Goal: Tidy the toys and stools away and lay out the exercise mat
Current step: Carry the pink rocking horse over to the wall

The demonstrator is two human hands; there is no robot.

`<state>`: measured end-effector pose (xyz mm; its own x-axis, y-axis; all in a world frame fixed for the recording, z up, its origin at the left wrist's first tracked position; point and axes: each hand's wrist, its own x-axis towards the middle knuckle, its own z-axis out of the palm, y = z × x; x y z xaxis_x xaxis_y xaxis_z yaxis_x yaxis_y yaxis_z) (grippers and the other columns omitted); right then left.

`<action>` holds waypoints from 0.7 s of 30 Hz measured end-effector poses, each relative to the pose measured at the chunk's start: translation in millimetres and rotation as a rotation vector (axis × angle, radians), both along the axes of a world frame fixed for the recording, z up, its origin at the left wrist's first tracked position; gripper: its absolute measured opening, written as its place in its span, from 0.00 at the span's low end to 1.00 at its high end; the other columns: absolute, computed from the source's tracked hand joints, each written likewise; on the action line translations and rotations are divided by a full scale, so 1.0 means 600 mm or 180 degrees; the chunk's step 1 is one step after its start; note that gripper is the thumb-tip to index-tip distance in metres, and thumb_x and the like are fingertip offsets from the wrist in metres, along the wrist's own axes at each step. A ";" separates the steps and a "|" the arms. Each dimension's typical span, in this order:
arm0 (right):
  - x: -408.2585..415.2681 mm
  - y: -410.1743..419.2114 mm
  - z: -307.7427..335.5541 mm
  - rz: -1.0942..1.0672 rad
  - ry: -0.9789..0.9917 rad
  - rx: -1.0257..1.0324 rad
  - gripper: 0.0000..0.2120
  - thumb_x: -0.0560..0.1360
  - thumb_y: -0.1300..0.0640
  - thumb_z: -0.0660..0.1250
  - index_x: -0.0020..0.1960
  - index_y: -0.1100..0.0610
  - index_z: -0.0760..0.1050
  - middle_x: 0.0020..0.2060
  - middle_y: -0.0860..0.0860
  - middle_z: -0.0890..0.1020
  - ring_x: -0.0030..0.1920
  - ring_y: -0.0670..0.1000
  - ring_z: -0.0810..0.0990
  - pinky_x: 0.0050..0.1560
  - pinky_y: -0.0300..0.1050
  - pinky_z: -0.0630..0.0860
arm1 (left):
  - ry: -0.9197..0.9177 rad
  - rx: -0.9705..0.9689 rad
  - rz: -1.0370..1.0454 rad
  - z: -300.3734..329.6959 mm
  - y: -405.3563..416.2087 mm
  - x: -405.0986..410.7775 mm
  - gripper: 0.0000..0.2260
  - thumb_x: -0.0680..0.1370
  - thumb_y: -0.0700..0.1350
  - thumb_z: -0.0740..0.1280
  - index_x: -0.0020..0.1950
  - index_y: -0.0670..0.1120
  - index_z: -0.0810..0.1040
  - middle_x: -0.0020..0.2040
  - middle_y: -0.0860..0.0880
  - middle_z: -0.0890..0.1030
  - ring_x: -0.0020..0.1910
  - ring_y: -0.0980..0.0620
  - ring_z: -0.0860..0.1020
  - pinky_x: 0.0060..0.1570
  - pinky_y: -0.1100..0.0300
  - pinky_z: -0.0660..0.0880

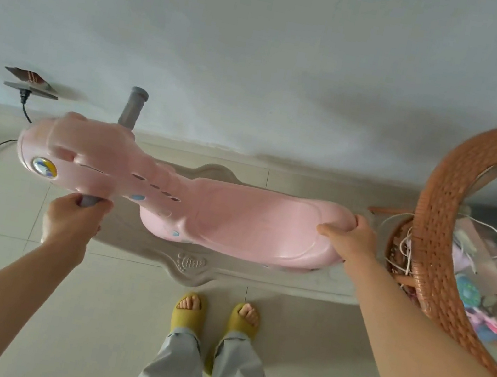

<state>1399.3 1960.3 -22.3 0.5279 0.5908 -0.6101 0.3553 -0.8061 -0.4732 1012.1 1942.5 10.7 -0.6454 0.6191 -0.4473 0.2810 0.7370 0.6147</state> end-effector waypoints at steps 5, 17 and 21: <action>0.015 0.043 -0.058 -0.0055 -0.0025 0.0028 0.35 0.59 0.52 0.76 0.64 0.53 0.70 0.61 0.57 0.74 0.57 0.59 0.76 0.60 0.56 0.74 | -0.0076 -0.0011 0.0021 -0.062 0.036 0.021 0.10 0.70 0.42 0.68 0.31 0.44 0.70 0.27 0.43 0.69 0.25 0.47 0.67 0.30 0.61 0.62; 0.073 0.097 -0.157 -0.0272 0.0003 0.0141 0.32 0.63 0.59 0.75 0.65 0.54 0.69 0.60 0.55 0.75 0.57 0.59 0.75 0.59 0.55 0.74 | -0.0207 -0.0063 0.0117 -0.164 0.081 0.090 0.11 0.69 0.41 0.68 0.30 0.45 0.68 0.27 0.44 0.68 0.25 0.47 0.65 0.29 0.62 0.61; 0.093 0.107 -0.174 -0.0321 -0.0043 0.0242 0.31 0.63 0.59 0.75 0.64 0.55 0.69 0.61 0.55 0.76 0.56 0.57 0.75 0.57 0.50 0.74 | -0.0240 -0.0078 0.0142 -0.184 0.082 0.119 0.11 0.69 0.42 0.68 0.30 0.45 0.68 0.27 0.44 0.67 0.25 0.47 0.65 0.30 0.62 0.61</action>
